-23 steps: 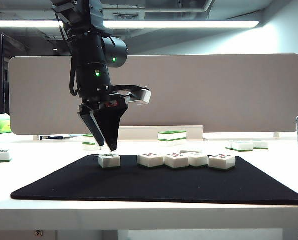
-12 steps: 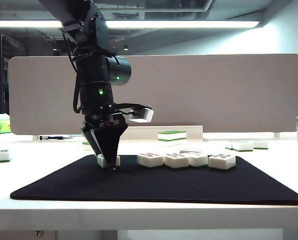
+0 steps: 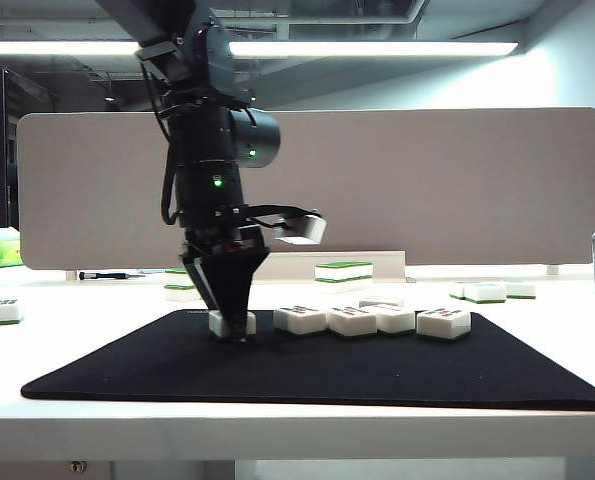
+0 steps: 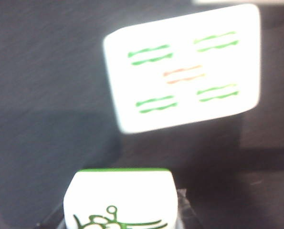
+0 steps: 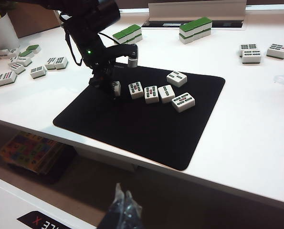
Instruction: Align six mahjong tiles in a row on the table.
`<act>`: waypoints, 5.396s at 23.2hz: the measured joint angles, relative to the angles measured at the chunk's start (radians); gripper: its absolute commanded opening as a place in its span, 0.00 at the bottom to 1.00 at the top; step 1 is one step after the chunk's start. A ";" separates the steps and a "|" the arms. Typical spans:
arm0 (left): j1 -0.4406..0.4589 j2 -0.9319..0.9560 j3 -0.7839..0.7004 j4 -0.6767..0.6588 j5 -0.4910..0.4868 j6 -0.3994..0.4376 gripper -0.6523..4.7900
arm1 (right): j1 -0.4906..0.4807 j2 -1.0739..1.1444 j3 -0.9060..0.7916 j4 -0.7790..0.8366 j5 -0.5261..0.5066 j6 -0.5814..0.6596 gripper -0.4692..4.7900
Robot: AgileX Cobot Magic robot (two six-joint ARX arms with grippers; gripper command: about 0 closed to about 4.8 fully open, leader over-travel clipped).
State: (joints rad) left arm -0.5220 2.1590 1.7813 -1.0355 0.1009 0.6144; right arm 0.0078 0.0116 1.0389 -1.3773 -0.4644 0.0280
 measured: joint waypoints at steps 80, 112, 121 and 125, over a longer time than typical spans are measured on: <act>-0.205 -0.079 0.010 0.306 -0.041 -0.106 0.31 | -0.001 0.000 0.000 0.000 0.043 -0.003 0.09; -0.095 -0.005 0.008 -0.038 -0.059 0.222 0.55 | 0.000 0.000 0.000 0.000 0.079 -0.003 0.09; -0.095 -0.010 0.005 -0.041 -0.060 0.219 0.71 | 0.000 0.000 0.000 0.000 0.079 -0.003 0.09; -0.111 -0.082 0.006 0.013 -0.060 0.130 0.71 | 0.000 0.000 0.000 0.000 0.079 -0.003 0.09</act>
State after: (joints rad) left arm -0.6331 2.0773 1.7874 -1.0222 0.0406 0.7441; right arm 0.0074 0.0116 1.0386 -1.3773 -0.3855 0.0246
